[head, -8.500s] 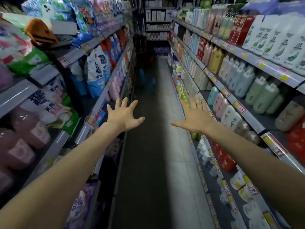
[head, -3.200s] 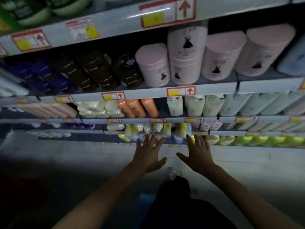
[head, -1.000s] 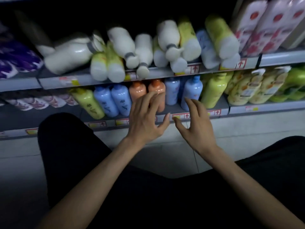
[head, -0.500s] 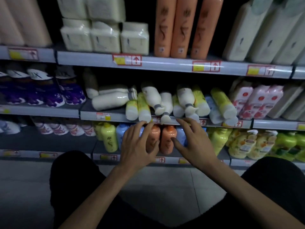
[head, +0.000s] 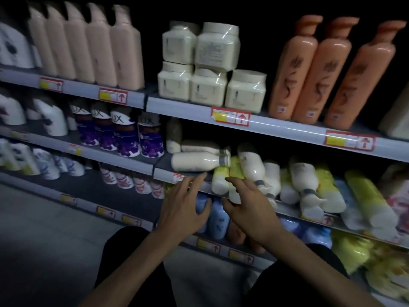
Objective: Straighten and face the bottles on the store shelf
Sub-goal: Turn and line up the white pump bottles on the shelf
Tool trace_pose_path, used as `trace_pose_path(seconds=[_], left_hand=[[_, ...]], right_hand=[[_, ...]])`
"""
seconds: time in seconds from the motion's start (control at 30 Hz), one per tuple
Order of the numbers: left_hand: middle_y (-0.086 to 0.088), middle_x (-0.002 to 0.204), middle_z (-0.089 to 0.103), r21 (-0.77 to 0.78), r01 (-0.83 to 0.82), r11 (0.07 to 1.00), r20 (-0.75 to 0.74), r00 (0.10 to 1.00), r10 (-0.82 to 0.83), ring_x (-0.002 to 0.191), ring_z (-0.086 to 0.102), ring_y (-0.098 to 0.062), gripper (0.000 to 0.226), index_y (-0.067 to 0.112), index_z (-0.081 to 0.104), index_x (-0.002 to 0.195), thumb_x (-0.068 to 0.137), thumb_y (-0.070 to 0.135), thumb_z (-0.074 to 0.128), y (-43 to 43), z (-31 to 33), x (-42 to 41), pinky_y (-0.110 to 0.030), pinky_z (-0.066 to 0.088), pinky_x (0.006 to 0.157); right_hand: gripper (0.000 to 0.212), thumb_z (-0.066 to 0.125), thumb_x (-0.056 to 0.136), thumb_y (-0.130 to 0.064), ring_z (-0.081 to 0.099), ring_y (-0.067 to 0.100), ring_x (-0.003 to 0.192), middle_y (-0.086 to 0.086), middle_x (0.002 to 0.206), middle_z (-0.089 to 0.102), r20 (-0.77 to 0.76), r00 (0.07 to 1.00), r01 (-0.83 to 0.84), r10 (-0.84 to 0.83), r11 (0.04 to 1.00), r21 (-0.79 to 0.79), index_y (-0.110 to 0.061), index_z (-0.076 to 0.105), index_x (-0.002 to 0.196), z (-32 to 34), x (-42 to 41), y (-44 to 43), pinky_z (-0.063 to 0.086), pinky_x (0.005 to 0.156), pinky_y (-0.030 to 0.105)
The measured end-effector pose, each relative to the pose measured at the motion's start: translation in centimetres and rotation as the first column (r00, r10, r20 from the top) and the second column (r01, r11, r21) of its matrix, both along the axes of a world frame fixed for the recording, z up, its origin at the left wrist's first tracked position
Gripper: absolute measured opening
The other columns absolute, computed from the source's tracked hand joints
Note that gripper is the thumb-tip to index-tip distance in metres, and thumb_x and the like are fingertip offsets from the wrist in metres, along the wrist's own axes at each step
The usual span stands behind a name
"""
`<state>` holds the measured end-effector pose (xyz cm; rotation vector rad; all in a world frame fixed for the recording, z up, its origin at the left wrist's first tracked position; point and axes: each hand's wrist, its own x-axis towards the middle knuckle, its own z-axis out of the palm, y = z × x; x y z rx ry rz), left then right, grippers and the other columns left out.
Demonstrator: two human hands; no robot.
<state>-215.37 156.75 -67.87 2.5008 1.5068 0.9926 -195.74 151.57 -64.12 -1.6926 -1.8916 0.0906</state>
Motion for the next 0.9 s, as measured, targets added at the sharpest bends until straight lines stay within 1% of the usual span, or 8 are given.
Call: trace_pose_path(seconds=[0.1, 0.27, 0.47, 0.57, 0.63, 0.73, 0.8, 0.9], left_hand=[[0.005, 0.14, 0.048, -0.038, -0.055, 0.998, -0.085, 0.995, 0.051, 0.122, 0.054, -0.021, 0.074, 0.033, 0.026, 0.16, 0.094, 0.056, 0.05, 2.1, -0.1, -0.6, -0.035, 0.051, 0.085], [0.003, 0.138, 0.049, -0.06, -0.106, 0.993, -0.116, 0.988, 0.099, 0.114, 0.058, -0.024, 0.075, 0.033, 0.026, 0.156, 0.091, 0.046, 0.06, 6.6, -0.2, -1.0, -0.041, 0.052, 0.086], [-0.001, 0.138, 0.05, 0.015, -0.138, 0.99, -0.122, 0.983, 0.139, 0.118, 0.056, -0.028, 0.076, 0.029, 0.032, 0.155, 0.087, 0.048, 0.062, 12.0, -2.6, -1.1, -0.045, 0.05, 0.095], [-0.006, 0.138, 0.052, 0.127, -0.134, 0.983, -0.078, 0.986, 0.144, 0.122, 0.053, -0.031, 0.075, 0.023, 0.04, 0.152, 0.086, 0.048, 0.066, 14.0, -3.0, -0.5, -0.048, 0.049, 0.096], [-0.007, 0.138, 0.052, 0.18, -0.1, 0.979, -0.081, 0.99, 0.116, 0.124, 0.053, -0.033, 0.072, 0.02, 0.047, 0.149, 0.085, 0.046, 0.067, 15.1, -3.3, -0.3, -0.05, 0.049, 0.095], [-0.008, 0.141, 0.052, 0.188, -0.059, 0.98, -0.147, 0.985, 0.087, 0.127, 0.051, -0.034, 0.076, 0.02, 0.049, 0.149, 0.082, 0.047, 0.07, 16.6, -3.9, -0.2, -0.052, 0.048, 0.094], [-0.006, 0.143, 0.051, 0.192, -0.069, 0.979, -0.168, 0.98, 0.102, 0.128, 0.05, -0.033, 0.079, 0.022, 0.048, 0.15, 0.081, 0.051, 0.071, 17.3, -4.1, 0.2, -0.05, 0.045, 0.096], [-0.004, 0.146, 0.05, 0.215, -0.073, 0.974, -0.21, 0.971, 0.119, 0.132, 0.049, -0.031, 0.083, 0.023, 0.044, 0.153, 0.08, 0.054, 0.07, 17.9, -4.0, 1.2, -0.049, 0.043, 0.099]], right_hand=[[0.048, 0.069, 0.094, -0.033, 0.063, 0.026, 0.104, 0.002, 0.121, 0.061, -0.087, 0.995, -0.049, 0.048, 0.999, -0.009, -0.024, 0.055, 0.139, -0.9, -1.3, 2.9, 0.053, 0.081, 0.04], [0.047, 0.069, 0.093, -0.033, 0.065, 0.017, 0.104, -0.001, 0.119, 0.068, -0.236, 0.972, -0.001, -0.007, 0.999, -0.033, -0.023, 0.059, 0.138, -1.8, -3.0, 8.6, 0.043, 0.079, 0.023], [0.037, 0.068, 0.092, -0.025, 0.067, 0.009, 0.084, -0.004, 0.104, 0.072, -0.305, 0.949, 0.089, -0.075, 0.996, 0.031, -0.024, 0.065, 0.13, -3.1, -3.1, 12.7, 0.044, 0.066, 0.012], [0.034, 0.067, 0.093, -0.026, 0.068, 0.012, 0.083, -0.005, 0.105, 0.07, -0.262, 0.962, 0.106, -0.08, 0.991, 0.087, -0.028, 0.064, 0.126, -3.0, -2.2, 13.4, 0.055, 0.069, 0.032], [0.035, 0.066, 0.093, -0.028, 0.068, 0.019, 0.088, -0.003, 0.114, 0.067, -0.163, 0.982, 0.114, -0.093, 0.986, 0.124, -0.029, 0.062, 0.128, -2.9, -1.6, 13.6, 0.056, 0.067, 0.037], [0.038, 0.072, 0.088, -0.025, 0.064, 0.033, 0.096, 0.005, 0.114, 0.062, 0.017, 0.981, 0.188, -0.194, 0.965, 0.182, -0.023, 0.063, 0.125, -2.9, -0.8, 14.2, 0.043, 0.062, 0.03], [0.035, 0.076, 0.085, -0.022, 0.059, 0.037, 0.099, 0.008, 0.11, 0.059, 0.111, 0.956, 0.235, -0.272, 0.935, 0.267, -0.016, 0.065, 0.117, -2.9, -0.7, 14.5, 0.034, 0.061, 0.029], [0.039, 0.078, 0.084, -0.024, 0.058, 0.037, 0.099, 0.008, 0.109, 0.056, 0.124, 0.945, 0.257, -0.304, 0.92, 0.295, -0.017, 0.064, 0.119, -3.0, -0.4, 15.1, 0.032, 0.06, 0.029]])
